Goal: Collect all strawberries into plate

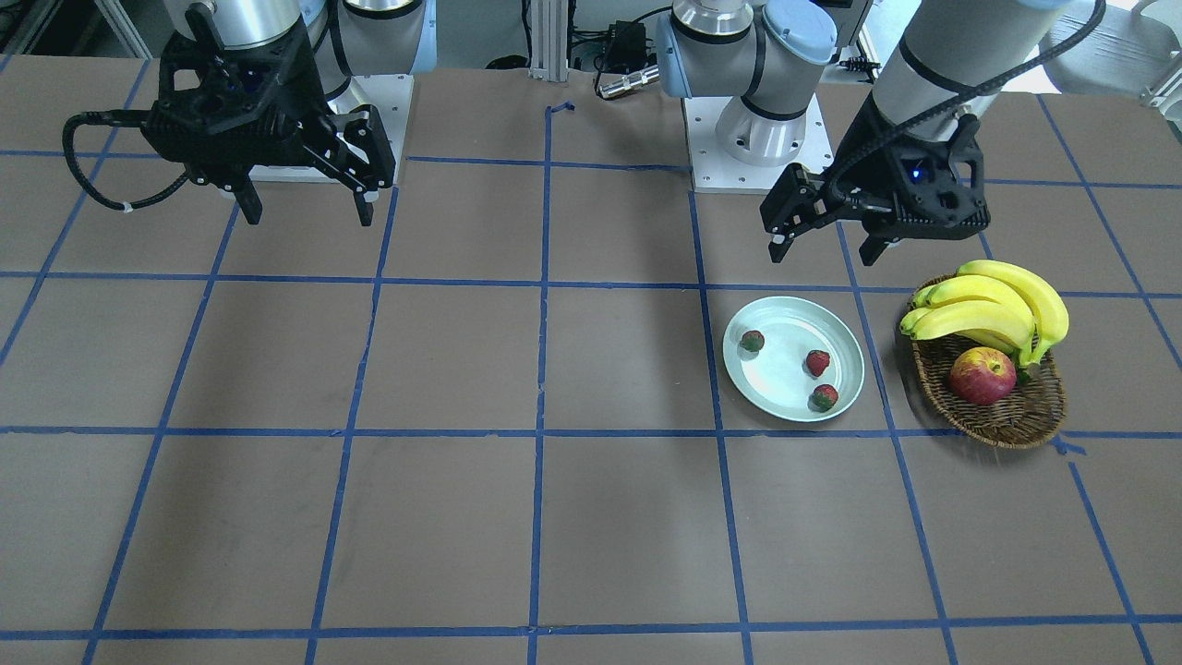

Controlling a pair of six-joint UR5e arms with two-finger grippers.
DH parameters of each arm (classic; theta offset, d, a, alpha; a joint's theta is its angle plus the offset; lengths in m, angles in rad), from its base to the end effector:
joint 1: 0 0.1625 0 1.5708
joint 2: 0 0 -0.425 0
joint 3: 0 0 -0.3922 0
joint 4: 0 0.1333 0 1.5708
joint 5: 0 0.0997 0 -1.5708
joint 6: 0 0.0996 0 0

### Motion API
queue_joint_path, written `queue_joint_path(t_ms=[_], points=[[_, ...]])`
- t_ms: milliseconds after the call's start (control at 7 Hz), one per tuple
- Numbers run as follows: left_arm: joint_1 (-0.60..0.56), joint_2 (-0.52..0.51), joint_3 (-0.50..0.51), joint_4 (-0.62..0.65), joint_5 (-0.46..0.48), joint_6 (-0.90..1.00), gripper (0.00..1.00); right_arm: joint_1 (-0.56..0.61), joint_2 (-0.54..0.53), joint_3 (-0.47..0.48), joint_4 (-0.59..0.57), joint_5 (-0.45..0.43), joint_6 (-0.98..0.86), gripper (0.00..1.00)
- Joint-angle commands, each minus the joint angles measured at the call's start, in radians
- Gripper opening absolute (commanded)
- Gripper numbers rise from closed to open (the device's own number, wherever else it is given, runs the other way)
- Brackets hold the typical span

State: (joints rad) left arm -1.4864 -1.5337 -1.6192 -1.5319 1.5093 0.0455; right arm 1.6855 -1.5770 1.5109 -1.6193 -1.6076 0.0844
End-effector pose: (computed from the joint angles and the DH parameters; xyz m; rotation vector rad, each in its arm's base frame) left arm -0.0986 -0.4889 0.4861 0.0586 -3.0811 0.0486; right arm 0.1859 -0.4810 0.5259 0.0438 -3.1107 0.1833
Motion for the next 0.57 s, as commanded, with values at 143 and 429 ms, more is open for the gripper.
queue_joint_path(t_ms=[143, 429], points=[[0.000, 0.043, 0.050, -0.128, 0.028, 0.019, 1.00, -0.001, 0.000, 0.000, -0.001, 0.002, 0.000, 1.00], [0.005, 0.058, 0.048, -0.155, 0.054, 0.019, 1.00, -0.001, 0.000, 0.000, -0.001, 0.000, 0.000, 1.00]])
